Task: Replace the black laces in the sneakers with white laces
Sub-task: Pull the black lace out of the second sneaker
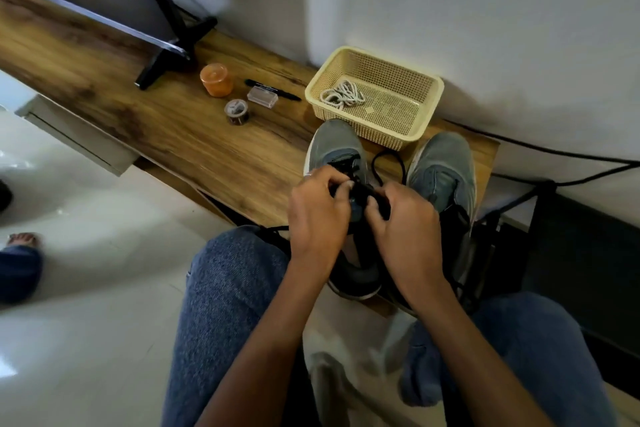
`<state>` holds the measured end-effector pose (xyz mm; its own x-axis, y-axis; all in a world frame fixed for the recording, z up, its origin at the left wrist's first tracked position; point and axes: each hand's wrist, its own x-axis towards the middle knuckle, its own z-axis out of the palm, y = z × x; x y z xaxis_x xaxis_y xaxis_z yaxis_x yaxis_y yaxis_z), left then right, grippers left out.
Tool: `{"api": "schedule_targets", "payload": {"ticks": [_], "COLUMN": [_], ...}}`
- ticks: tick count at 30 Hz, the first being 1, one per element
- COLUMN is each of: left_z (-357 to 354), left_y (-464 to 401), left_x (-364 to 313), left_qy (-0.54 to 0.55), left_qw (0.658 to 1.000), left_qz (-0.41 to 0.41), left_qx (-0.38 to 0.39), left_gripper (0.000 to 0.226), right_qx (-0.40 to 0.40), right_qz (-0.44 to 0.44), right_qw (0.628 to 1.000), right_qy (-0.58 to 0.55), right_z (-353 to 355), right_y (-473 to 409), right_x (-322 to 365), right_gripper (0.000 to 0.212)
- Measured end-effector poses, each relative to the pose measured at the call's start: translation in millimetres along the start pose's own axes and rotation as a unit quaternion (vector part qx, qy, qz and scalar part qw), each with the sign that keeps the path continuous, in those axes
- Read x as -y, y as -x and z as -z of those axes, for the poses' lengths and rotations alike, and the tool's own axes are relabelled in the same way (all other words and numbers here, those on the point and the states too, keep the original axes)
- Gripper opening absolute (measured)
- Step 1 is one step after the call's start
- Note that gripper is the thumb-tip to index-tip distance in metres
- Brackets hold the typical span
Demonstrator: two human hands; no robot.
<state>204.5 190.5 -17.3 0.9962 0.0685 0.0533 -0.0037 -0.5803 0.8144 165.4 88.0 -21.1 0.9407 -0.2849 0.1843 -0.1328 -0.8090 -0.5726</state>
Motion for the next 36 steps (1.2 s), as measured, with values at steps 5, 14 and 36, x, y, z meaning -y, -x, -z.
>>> {"api": "schedule_targets", "payload": {"ticks": [5, 14, 36], "left_z": [-2, -2, 13], "left_y": [-9, 0, -15], "left_x": [6, 7, 3], "left_qy": [0.264, -0.074, 0.238], "left_qw": [0.935, 0.987, 0.94], "left_qz": [0.208, -0.109, 0.148], "left_qx": [-0.109, 0.096, -0.192], "left_gripper": [0.014, 0.034, 0.008], "right_qx": [-0.002, 0.001, -0.011], "right_qz": [0.006, 0.021, -0.001], "right_qw": [1.0, 1.0, 1.0], "right_qy": [-0.011, 0.014, 0.016], "right_z": [1, 1, 1], "right_y": [2, 3, 2], "right_x": [-2, -4, -4], "right_gripper": [0.012, 0.012, 0.011]}}
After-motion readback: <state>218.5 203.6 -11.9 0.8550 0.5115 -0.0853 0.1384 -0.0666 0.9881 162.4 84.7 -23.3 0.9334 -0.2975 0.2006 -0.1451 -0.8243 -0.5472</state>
